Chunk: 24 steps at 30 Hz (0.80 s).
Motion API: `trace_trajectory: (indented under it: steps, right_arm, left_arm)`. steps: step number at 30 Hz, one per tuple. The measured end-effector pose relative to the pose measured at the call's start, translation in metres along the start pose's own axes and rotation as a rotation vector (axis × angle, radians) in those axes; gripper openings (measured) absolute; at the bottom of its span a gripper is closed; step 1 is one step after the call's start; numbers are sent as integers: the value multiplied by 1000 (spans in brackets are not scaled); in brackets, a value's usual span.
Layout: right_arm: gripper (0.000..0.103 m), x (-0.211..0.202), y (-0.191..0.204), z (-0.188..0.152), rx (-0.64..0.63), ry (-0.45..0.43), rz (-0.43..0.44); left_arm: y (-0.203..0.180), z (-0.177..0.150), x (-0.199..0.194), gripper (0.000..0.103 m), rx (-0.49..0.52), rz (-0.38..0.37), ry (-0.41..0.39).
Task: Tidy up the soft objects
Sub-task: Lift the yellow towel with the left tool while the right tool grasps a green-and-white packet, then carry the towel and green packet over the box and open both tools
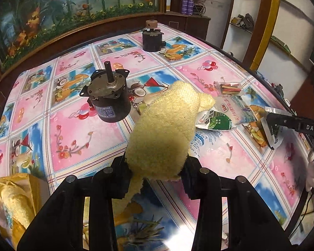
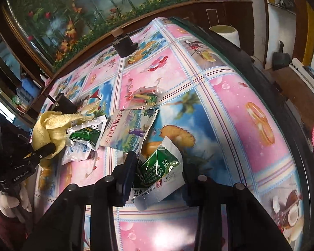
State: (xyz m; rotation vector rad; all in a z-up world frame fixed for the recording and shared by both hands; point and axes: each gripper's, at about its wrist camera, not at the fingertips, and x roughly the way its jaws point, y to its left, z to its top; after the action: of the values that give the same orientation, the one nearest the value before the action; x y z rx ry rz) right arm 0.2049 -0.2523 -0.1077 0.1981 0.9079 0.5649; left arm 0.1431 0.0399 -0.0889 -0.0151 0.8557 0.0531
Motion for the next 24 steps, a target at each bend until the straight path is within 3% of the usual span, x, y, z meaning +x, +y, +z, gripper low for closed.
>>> trace_trajectory:
  steps: [8, 14, 24]
  right_arm:
    - [38, -44, 6, -2, 10, -94, 46]
    - [38, -52, 33, -5, -40, -101, 99]
    - [38, -45, 89, -19, -140, -57, 206]
  left_arm:
    - [2, -8, -57, 39, -71, -58, -122]
    - [5, -22, -103, 39, -138, -84, -209]
    - [38, -63, -175, 39, -309, -19, -318]
